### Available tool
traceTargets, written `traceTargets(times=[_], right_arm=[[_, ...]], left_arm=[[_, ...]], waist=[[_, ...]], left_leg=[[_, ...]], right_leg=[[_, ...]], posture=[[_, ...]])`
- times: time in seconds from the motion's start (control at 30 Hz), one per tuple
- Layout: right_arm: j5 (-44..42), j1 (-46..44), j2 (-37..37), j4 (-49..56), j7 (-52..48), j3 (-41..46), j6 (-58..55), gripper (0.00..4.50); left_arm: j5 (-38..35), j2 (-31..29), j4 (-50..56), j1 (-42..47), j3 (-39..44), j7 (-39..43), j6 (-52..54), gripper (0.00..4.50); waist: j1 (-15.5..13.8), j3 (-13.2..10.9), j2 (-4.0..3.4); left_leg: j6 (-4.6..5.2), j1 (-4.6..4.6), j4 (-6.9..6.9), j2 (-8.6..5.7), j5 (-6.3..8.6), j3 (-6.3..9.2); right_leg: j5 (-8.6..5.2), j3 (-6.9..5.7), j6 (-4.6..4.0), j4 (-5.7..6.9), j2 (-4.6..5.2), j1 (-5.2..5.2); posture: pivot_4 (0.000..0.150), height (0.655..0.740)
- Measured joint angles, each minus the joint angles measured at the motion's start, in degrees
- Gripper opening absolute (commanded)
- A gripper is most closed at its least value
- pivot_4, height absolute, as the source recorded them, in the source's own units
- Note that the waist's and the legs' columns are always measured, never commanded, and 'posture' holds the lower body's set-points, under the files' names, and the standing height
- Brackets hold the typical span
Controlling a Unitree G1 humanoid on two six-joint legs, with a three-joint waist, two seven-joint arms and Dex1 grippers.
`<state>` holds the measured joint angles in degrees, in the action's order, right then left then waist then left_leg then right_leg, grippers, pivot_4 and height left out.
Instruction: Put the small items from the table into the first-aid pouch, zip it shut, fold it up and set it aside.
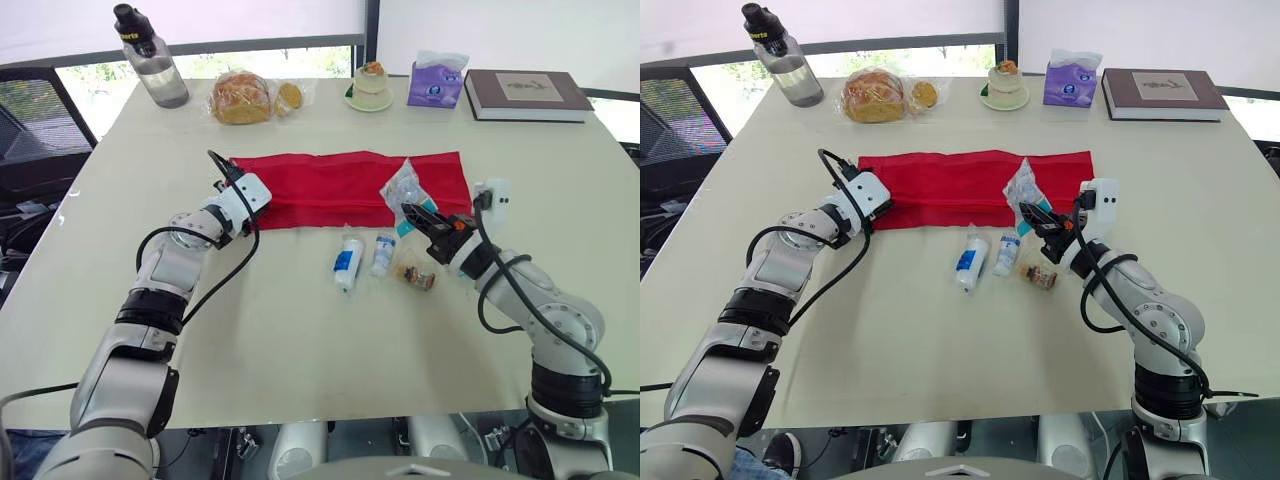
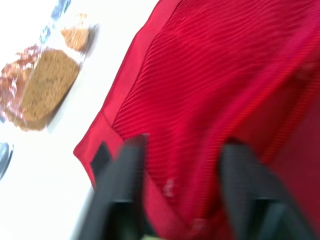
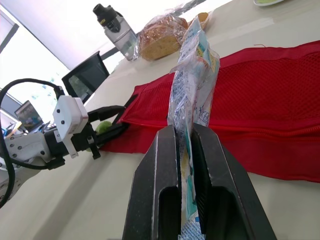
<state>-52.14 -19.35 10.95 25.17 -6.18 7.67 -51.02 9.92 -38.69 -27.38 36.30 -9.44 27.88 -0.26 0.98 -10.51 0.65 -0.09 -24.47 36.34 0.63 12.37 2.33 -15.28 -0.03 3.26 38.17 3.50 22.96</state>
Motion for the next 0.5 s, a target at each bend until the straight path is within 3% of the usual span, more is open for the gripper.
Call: traceTargets(times=[0.03,0.07,0.5], right_arm=[[0.0,0.2,0.0,0.2,0.1,0.0,0.0,0.00],[0.0,0.5,0.0,0.6,0.1,0.0,0.0,0.00],[-1.6,0.6,-0.5,0.8,0.5,-0.1,-1.2,0.00]], left_arm=[[0.0,0.0,1.2,-0.9,0.0,0.4,-0.3,0.09],[-0.1,0.0,3.1,-2.7,0.1,1.0,-0.3,0.02],[-0.5,2.0,11.9,-6.2,1.2,3.7,3.7,0.02]], waist=[[0.0,0.0,0.00],[0.0,0.0,0.00],[-0.2,0.0,0.00]], left_leg=[[0.00,-0.03,0.01,0.00,0.00,-0.01],[0.00,-0.07,0.01,0.00,0.00,-0.01],[0.00,-0.10,0.49,-0.01,0.00,0.04]], right_leg=[[0.00,0.01,0.00,0.01,0.01,0.02],[0.00,0.01,0.00,0.01,0.01,0.06],[0.00,-0.01,0.00,0.60,0.00,0.11]], posture=[[0.150,0.7400],[0.150,0.7400],[0.150,0.7400]])
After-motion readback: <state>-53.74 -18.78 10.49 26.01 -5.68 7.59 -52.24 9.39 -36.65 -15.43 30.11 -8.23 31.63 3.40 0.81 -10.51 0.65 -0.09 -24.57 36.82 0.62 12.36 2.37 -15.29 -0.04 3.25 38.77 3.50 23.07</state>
